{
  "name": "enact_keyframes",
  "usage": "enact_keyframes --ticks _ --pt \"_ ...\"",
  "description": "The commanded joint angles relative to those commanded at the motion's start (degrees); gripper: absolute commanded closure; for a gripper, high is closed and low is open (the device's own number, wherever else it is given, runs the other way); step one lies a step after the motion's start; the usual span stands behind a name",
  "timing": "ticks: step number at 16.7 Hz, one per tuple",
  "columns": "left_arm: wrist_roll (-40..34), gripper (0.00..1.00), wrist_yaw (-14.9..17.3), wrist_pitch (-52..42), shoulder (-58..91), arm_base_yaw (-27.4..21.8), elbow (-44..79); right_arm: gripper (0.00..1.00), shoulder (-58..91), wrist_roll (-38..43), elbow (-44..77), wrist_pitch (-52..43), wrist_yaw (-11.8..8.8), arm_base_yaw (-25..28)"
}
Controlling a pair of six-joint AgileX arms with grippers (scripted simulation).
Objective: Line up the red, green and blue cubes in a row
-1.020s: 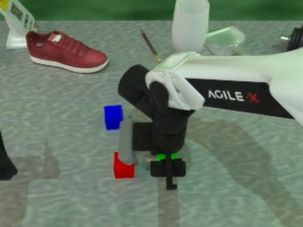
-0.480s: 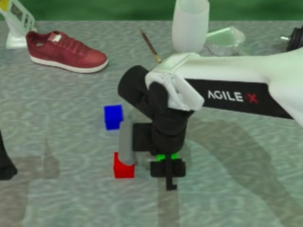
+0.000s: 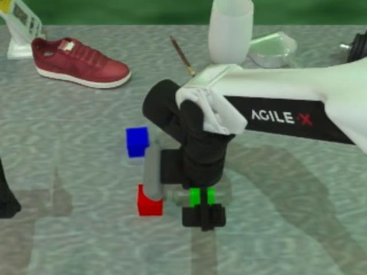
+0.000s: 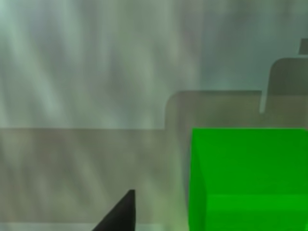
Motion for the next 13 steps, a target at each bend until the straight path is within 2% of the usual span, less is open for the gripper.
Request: enact_keyframes --ticks 8,13 --pt "0.0 0.00 0.0 0.0 0.0 0.0 0.0 0.00 -0.1 0.0 0.2 -0.2 0.0 -0.1" --pt "0.0 0.00 0.0 0.0 0.0 0.0 0.0 0.00 -2.1 -0.1 6.2 -8.8 -0.1 0.1"
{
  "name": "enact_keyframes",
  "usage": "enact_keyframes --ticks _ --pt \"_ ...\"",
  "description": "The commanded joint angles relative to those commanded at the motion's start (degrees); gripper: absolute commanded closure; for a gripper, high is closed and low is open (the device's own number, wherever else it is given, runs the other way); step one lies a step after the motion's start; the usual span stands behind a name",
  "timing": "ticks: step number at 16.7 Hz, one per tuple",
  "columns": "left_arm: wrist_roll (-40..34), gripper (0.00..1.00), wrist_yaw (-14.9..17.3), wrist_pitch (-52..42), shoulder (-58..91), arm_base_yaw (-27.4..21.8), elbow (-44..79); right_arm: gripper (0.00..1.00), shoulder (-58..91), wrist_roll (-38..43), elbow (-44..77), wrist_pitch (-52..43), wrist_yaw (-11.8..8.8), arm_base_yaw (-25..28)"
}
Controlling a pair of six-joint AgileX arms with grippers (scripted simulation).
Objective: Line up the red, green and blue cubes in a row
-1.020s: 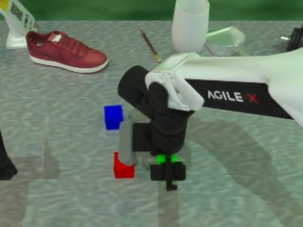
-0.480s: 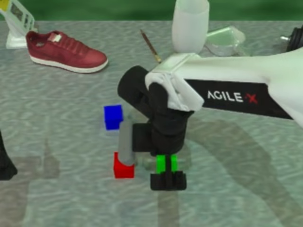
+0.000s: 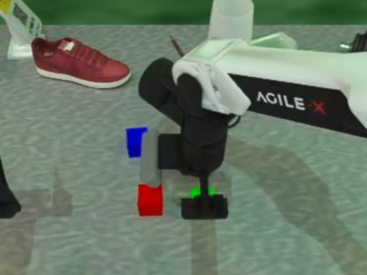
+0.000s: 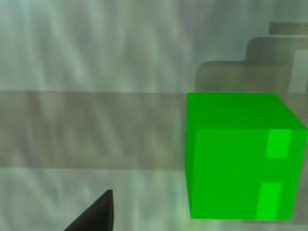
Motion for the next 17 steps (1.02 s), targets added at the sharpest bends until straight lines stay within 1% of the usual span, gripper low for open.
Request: enact_keyframes --ticks 3,9,13,17 --pt "0.0 0.00 0.0 0.0 0.0 0.0 0.0 0.00 -1.5 -0.1 3.5 -4.8 0.0 0.1" --pt "-0.2 0.00 0.0 -0.4 0.6 -0.2 0.6 0.00 -2.1 0.1 3.3 -4.6 0.0 -0.4" --pt "-2.7 0.00 0.2 -5.8 8.8 -2.4 8.8 0.00 -10.0 2.5 -2.9 1.1 -0.9 -3.9" --pt "-7.3 0.00 0.2 -16.1 26.6 -6.1 25.4 0.00 -27.3 8.1 -15.8 11.4 -2.0 -11.1"
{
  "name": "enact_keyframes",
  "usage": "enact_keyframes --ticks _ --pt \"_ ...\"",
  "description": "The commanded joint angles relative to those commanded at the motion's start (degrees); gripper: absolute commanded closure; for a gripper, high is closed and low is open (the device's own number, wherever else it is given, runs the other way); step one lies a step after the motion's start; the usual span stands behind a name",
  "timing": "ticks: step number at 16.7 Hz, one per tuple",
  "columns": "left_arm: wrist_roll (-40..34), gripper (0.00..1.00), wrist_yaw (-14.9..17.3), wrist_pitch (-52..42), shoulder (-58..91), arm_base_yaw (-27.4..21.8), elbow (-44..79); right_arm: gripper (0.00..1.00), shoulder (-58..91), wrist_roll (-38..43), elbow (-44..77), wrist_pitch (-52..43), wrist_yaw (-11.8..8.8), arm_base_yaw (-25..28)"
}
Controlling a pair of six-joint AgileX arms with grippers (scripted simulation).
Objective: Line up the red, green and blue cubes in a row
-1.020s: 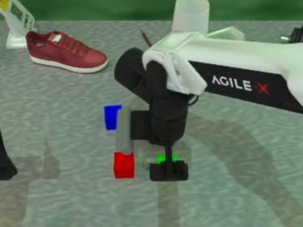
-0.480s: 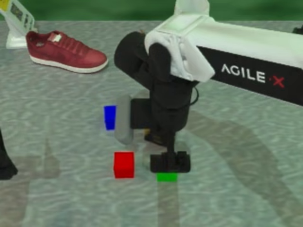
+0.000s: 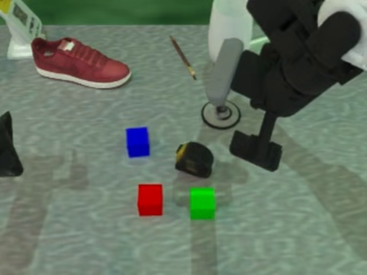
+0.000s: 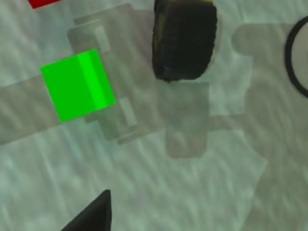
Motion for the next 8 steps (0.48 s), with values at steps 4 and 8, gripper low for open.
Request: enact_keyframes --ticks 4,8 --pt "-5.6 0.00 -0.1 -13.4 25.9 -4.6 20.7 0.00 -23.2 7.9 -18.4 12.4 -0.8 -9.0" --pt "-11.4 0.00 0.0 -27.6 53.9 -9.5 41.4 0.00 -48.2 16.8 -39.9 25.1 -0.9 -18.3"
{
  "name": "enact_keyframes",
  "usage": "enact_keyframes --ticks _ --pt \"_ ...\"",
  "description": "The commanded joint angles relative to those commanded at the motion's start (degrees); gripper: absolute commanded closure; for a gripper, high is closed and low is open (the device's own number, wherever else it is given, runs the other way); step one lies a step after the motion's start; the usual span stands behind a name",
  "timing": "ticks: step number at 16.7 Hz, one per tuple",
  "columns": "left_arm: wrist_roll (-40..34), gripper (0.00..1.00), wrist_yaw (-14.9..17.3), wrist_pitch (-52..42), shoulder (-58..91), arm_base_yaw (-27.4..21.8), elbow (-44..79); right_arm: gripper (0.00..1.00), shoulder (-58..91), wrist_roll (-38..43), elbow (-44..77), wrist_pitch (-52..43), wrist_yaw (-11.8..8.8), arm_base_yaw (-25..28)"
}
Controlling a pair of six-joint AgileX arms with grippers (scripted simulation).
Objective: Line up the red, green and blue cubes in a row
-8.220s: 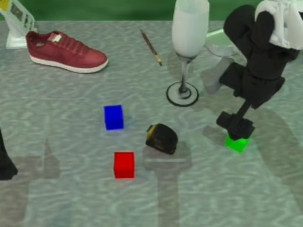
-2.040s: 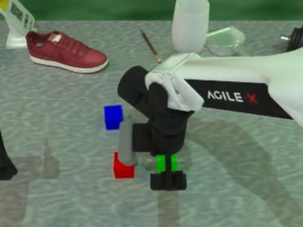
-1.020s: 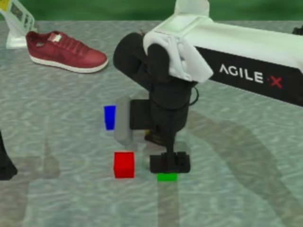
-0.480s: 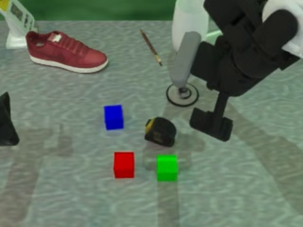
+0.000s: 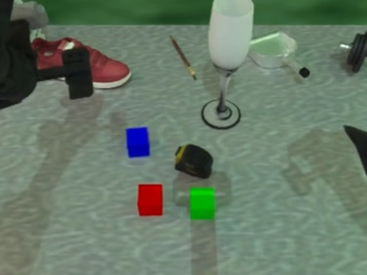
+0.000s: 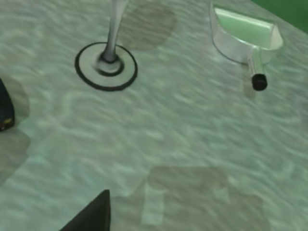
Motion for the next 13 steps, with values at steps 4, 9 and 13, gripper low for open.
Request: enact_keyframes --ticks 4,9,13 --pt "-5.3 0.00 0.1 -12.4 22.9 -4.5 18.3 0.00 -22.3 8.0 -19.7 11.6 0.8 -7.8" --pt "-10.1 0.00 0.1 -23.0 42.5 -8.6 36.6 0.00 -41.5 15.4 -36.8 22.9 2.5 -14.1" --pt "-12.0 0.00 0.0 -26.6 49.6 -10.1 43.9 0.00 -48.9 18.4 -42.9 27.6 3.4 -16.4"
